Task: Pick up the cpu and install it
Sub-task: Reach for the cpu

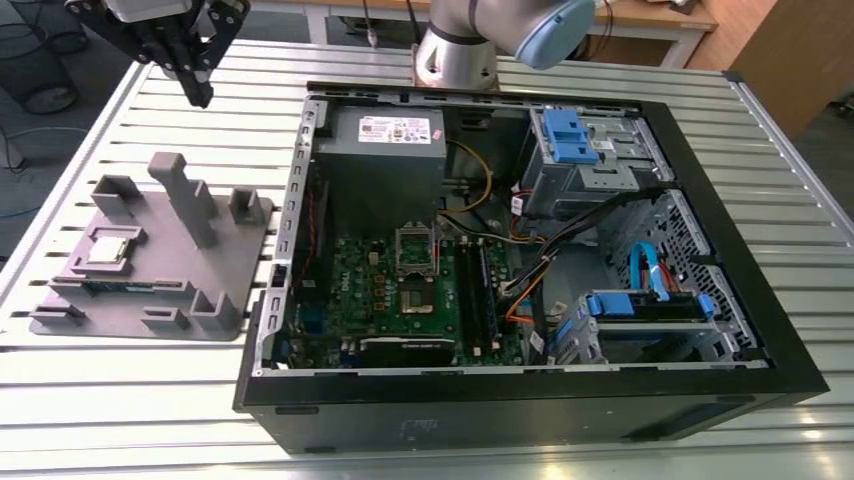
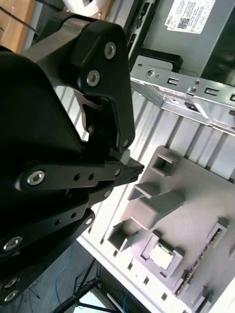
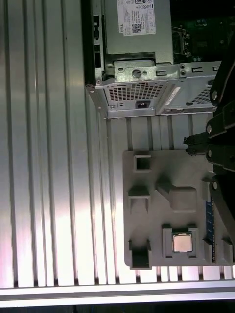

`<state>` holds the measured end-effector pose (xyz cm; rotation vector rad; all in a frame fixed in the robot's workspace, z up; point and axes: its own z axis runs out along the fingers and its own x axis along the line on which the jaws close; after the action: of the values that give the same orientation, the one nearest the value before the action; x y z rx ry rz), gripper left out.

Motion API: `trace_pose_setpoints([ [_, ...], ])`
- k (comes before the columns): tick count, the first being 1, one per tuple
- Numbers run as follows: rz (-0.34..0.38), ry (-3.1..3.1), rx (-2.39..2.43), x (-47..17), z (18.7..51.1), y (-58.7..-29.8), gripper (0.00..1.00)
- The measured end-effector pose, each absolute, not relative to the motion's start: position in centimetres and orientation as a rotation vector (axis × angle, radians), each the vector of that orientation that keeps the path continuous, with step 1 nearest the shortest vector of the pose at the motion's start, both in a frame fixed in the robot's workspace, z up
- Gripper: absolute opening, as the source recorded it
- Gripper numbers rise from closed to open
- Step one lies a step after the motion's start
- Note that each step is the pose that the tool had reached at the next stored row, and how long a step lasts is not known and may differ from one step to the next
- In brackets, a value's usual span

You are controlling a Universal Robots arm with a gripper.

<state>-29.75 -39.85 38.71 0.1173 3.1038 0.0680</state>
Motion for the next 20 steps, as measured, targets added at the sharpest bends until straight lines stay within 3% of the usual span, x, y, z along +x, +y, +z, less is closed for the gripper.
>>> trace_pose_setpoints([
  [20,0.068,3.104,0.117,-30.9,38.7,-39.8,0.11],
])
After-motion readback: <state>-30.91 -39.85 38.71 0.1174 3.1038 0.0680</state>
